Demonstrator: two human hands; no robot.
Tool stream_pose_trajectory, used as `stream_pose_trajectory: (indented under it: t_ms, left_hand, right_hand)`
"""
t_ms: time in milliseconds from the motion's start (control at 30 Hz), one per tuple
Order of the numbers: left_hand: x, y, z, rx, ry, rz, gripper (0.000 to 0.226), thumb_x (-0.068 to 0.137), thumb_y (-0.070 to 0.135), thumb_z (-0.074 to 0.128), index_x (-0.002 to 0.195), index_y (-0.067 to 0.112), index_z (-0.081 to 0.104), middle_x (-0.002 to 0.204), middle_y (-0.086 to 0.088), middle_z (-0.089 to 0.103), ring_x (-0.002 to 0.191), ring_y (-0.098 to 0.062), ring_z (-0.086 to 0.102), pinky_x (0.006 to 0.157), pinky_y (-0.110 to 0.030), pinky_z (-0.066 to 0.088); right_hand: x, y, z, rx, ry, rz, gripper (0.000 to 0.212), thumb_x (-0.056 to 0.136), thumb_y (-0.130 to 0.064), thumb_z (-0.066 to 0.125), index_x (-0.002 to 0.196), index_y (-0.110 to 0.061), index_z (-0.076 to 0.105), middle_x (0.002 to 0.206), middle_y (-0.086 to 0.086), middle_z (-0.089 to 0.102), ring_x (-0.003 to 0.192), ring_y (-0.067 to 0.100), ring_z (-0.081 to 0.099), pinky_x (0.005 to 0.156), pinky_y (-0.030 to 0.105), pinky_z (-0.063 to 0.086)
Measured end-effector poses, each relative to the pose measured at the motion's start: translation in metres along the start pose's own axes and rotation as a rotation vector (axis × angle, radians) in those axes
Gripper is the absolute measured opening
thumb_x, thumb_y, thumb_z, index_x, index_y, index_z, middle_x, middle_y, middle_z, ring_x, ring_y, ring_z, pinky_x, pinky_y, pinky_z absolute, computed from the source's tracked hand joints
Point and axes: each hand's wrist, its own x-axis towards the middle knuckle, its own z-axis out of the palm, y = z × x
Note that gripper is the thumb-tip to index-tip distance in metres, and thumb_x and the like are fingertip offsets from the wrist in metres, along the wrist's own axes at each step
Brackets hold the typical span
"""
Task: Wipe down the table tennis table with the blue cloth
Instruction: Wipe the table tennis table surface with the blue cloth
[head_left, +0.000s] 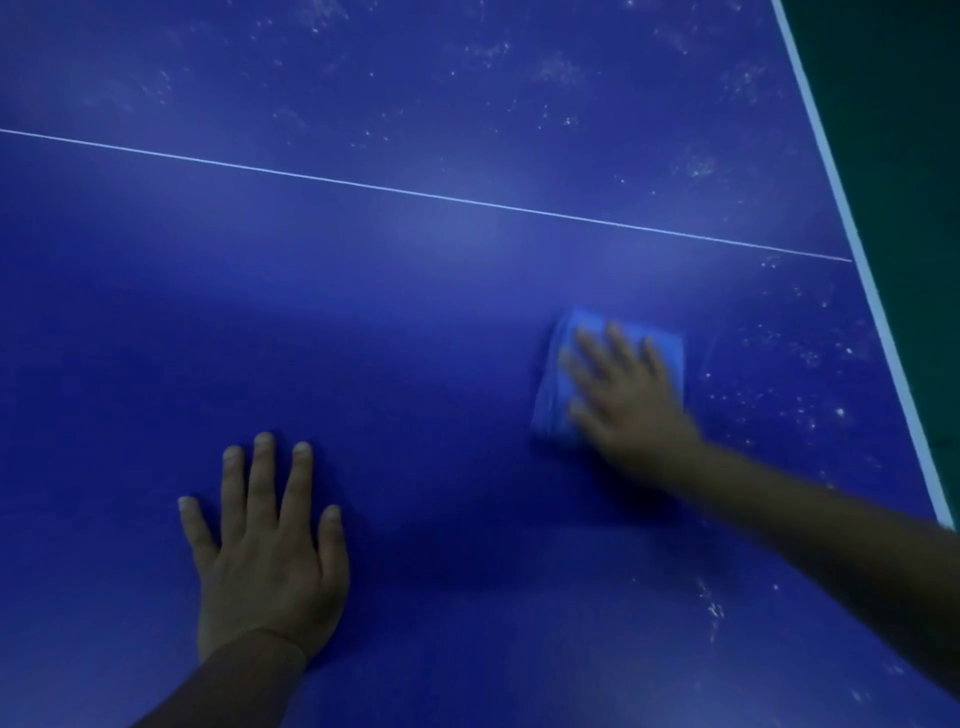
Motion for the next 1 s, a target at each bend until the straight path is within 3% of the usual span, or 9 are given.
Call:
stream_pose_trajectory:
  t_ms: [100, 167, 267, 367, 433, 567, 667, 867, 1000]
  left_hand:
    - [0.000, 0.000, 0.001, 0.019, 0.010, 0.011, 0.066, 0.099, 0.049, 0.024, 0.157, 0.019, 0.026, 0.167, -0.004, 0.015, 0.156, -0.024, 0.001, 0.121, -0.047, -0.013]
    - [0.001, -0.001, 0.002, 0.027, 0.013, 0.016, 0.066, 0.098, 0.049, 0.025, 0.157, 0.018, 0.029, 0.167, -0.005, 0.018, 0.156, -0.026, 0.004, 0.121, -0.048, -0.012]
    - [0.002, -0.001, 0.002, 0.039, 0.014, 0.012, 0.066, 0.098, 0.049, 0.025, 0.157, 0.017, 0.030, 0.167, -0.006, 0.018, 0.155, -0.026, 0.005, 0.121, -0.048, -0.012]
    - [0.002, -0.001, 0.002, 0.036, 0.017, 0.013, 0.067, 0.098, 0.050, 0.024, 0.157, 0.017, 0.028, 0.167, -0.006, 0.017, 0.156, -0.025, 0.003, 0.121, -0.047, -0.013]
    - [0.001, -0.002, 0.004, 0.040, 0.020, 0.012, 0.067, 0.098, 0.050, 0.024, 0.157, 0.017, 0.028, 0.167, -0.006, 0.017, 0.156, -0.026, 0.004, 0.121, -0.048, -0.012]
    - [0.001, -0.002, 0.004, 0.055, 0.017, 0.009, 0.066, 0.098, 0.049, 0.024, 0.157, 0.018, 0.028, 0.167, -0.005, 0.017, 0.156, -0.025, 0.004, 0.121, -0.049, -0.010]
    - [0.002, -0.001, 0.003, 0.056, 0.004, 0.005, 0.067, 0.098, 0.050, 0.024, 0.157, 0.019, 0.029, 0.167, -0.004, 0.016, 0.156, -0.024, 0.003, 0.121, -0.048, -0.010]
    - [0.003, -0.002, 0.001, 0.036, 0.000, 0.003, 0.068, 0.097, 0.050, 0.023, 0.157, 0.018, 0.029, 0.167, -0.004, 0.016, 0.156, -0.024, 0.001, 0.121, -0.047, -0.013]
    - [0.004, -0.001, 0.000, 0.018, -0.019, 0.000, 0.068, 0.096, 0.051, 0.024, 0.156, 0.019, 0.032, 0.167, -0.005, 0.019, 0.156, -0.025, 0.004, 0.120, -0.046, -0.014]
  right_hand:
    - [-0.058, -0.033, -0.004, 0.004, -0.051, -0.438, 0.054, 0.103, -0.053, 0.031, 0.153, -0.031, 0.033, 0.164, 0.004, 0.023, 0.151, 0.039, 0.020, 0.119, 0.058, 0.013]
    - [-0.024, -0.011, -0.006, -0.009, -0.065, -0.494, 0.053, 0.103, -0.052, 0.031, 0.152, -0.031, 0.034, 0.162, 0.003, 0.026, 0.149, 0.038, 0.025, 0.118, 0.058, 0.017]
    - [0.071, 0.048, -0.008, 0.014, -0.009, -0.017, 0.067, 0.094, -0.055, 0.025, 0.153, -0.026, 0.033, 0.160, 0.009, 0.033, 0.145, 0.043, 0.032, 0.113, 0.066, 0.025]
    - [0.112, 0.088, -0.018, 0.110, -0.030, 0.410, 0.085, 0.085, -0.066, 0.003, 0.158, -0.028, 0.025, 0.167, 0.001, 0.017, 0.153, 0.034, 0.014, 0.118, 0.058, 0.012]
    - [0.105, 0.067, -0.015, 0.080, -0.017, 0.415, 0.082, 0.088, -0.065, 0.004, 0.158, -0.029, 0.024, 0.167, 0.001, 0.016, 0.153, 0.033, 0.012, 0.119, 0.058, 0.011]
    - [0.027, 0.004, 0.002, 0.084, -0.026, 0.051, 0.063, 0.100, -0.056, 0.020, 0.156, -0.028, 0.032, 0.165, 0.001, 0.022, 0.153, 0.032, 0.016, 0.120, 0.060, 0.011]
    - [0.024, 0.025, -0.001, 0.085, -0.084, -0.094, 0.062, 0.100, -0.056, 0.023, 0.156, -0.031, 0.030, 0.165, -0.001, 0.021, 0.153, 0.029, 0.014, 0.120, 0.055, 0.007]
    - [0.097, 0.119, -0.014, 0.180, -0.018, 0.696, 0.066, 0.099, -0.060, 0.017, 0.159, -0.033, 0.015, 0.168, -0.001, 0.008, 0.154, 0.031, 0.005, 0.121, 0.059, 0.006]
    - [0.074, 0.050, -0.003, 0.100, 0.011, 0.505, 0.064, 0.101, -0.055, 0.018, 0.159, -0.029, 0.021, 0.168, 0.002, 0.013, 0.153, 0.035, 0.009, 0.119, 0.060, 0.008]
